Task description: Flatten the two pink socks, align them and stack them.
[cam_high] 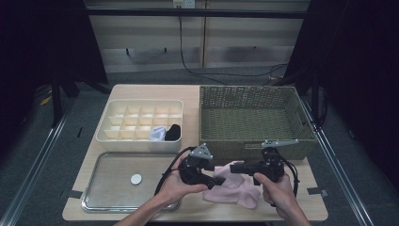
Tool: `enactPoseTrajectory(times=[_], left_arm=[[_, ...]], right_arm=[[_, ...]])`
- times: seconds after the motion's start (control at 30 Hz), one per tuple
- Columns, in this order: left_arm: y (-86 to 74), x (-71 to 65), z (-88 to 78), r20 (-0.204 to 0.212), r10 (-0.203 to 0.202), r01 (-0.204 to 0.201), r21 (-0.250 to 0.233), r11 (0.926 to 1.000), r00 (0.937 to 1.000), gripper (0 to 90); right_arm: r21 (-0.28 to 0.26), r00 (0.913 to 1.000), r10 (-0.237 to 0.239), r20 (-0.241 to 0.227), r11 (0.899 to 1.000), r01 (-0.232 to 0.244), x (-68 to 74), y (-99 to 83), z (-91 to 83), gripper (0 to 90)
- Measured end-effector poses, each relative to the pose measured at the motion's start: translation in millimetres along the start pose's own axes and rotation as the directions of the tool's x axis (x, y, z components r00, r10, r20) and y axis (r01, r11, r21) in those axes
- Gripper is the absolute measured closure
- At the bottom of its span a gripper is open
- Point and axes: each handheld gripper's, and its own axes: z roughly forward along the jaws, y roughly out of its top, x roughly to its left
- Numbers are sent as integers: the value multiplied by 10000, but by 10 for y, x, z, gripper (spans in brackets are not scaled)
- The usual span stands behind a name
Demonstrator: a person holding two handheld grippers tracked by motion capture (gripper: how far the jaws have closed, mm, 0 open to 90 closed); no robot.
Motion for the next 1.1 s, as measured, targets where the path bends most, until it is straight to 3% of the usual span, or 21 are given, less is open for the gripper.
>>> enactPoseTrajectory(times=[0.1,0.17,0.27,0.3,0.43,0.53,0.63,0.73,0.8,0.9,0.97,1.1], left_arm=[[-20,-20,28,389,62,-71,246,9997,9992,693],[-22,-32,40,774,25,-45,259,9997,9970,757],[-22,-70,71,1271,12,-53,319,9995,9919,803],[-35,-81,87,1534,-200,160,277,9995,9880,814],[-94,-112,153,1846,-983,891,576,9944,9779,828],[-139,-104,205,1683,-1135,981,972,9904,9792,828],[-226,-18,277,1510,-1595,1405,1295,9816,9756,822],[-259,31,288,1293,-1868,1654,1602,9731,9738,741],[-267,60,266,1158,-1885,1700,1523,9736,9752,687],[-280,110,189,1095,-2113,1950,1429,9703,9713,595],[-291,142,118,923,-2126,2002,1276,9714,9728,572],[-332,234,7,527,-2276,2207,1124,9688,9723,555]], right_arm=[[0,10000,-3,-23,10000,3,7,-5,0,891],[-45,10000,-9,-22,10000,9,7,-7,-9,890],[-5,9999,52,-98,10000,-52,1,-1,-14,888],[87,10000,56,-83,9999,-55,2,-1,-4,886],[339,9999,60,123,9994,-64,2,-20,62,863],[451,9995,275,165,9986,-282,-67,-46,150,866],[676,9986,454,262,9966,-471,-155,-86,257,890],[917,9978,495,444,9944,-534,-236,-114,377,892],[1061,9977,547,405,9926,-588,-274,-122,441,881],[1148,9977,466,494,9920,-520,-290,-124,513,790],[922,9976,254,638,9953,-313,-279,-120,494,758],[562,9966,271,777,9979,-315,-267,-119,365,701]])
